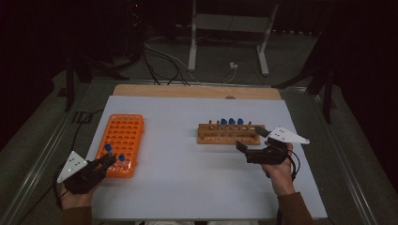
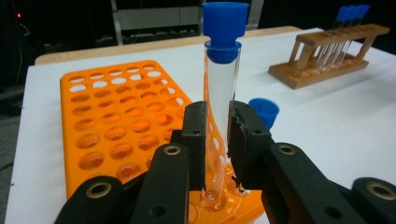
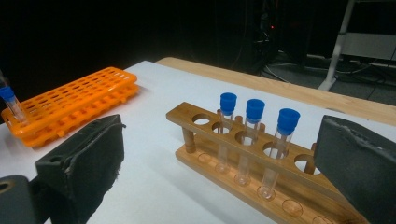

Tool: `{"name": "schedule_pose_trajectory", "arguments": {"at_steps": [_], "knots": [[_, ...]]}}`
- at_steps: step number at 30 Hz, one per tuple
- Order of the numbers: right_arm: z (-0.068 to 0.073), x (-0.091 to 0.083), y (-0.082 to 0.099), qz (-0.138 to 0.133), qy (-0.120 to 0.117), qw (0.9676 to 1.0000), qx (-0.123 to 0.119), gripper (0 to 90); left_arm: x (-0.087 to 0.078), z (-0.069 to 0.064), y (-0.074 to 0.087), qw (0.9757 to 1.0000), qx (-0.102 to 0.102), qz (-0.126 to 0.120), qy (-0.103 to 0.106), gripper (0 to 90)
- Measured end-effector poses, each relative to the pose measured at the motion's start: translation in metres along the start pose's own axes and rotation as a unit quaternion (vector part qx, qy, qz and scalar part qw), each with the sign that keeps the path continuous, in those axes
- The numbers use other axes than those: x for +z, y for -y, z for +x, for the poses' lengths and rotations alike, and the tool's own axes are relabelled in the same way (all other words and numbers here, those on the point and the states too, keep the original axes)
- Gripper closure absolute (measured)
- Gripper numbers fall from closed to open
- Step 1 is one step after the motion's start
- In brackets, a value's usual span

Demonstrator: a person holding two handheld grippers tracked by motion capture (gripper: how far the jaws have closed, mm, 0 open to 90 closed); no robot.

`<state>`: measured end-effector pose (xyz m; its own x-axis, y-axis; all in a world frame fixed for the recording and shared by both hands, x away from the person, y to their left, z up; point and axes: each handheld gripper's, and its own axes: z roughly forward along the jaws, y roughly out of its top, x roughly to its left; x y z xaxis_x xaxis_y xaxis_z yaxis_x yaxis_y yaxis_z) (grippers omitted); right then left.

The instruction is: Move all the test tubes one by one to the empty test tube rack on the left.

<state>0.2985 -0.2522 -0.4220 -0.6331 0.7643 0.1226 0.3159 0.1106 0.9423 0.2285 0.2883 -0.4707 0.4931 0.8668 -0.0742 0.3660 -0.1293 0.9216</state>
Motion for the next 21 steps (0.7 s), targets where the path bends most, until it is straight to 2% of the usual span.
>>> {"name": "schedule_pose_trajectory", "arguments": {"at_steps": [5, 9, 14, 21], "knots": [[0.0, -0.001, 0.0, -0.002, -0.001, 1.0, 0.0, 2.2, 0.006, 0.001, 0.006, 0.9996, 0.003, 0.028, 0.002, 78.1], [0.0, -0.001, -0.001, -0.003, -0.001, 1.0, 0.0, 2.2, 0.011, -0.001, 0.011, 0.9983, 0.008, 0.058, 0.0, 78.1], [0.0, -0.001, 0.0, -0.002, -0.001, 1.0, 0.0, 2.2, 0.013, -0.001, 0.012, 0.9974, 0.007, 0.072, 0.0, 78.1], [0.0, -0.001, 0.0, -0.002, -0.003, 1.0, 0.0, 2.2, 0.013, -0.001, 0.012, 0.9968, 0.004, 0.08, 0.001, 78.2]]}}
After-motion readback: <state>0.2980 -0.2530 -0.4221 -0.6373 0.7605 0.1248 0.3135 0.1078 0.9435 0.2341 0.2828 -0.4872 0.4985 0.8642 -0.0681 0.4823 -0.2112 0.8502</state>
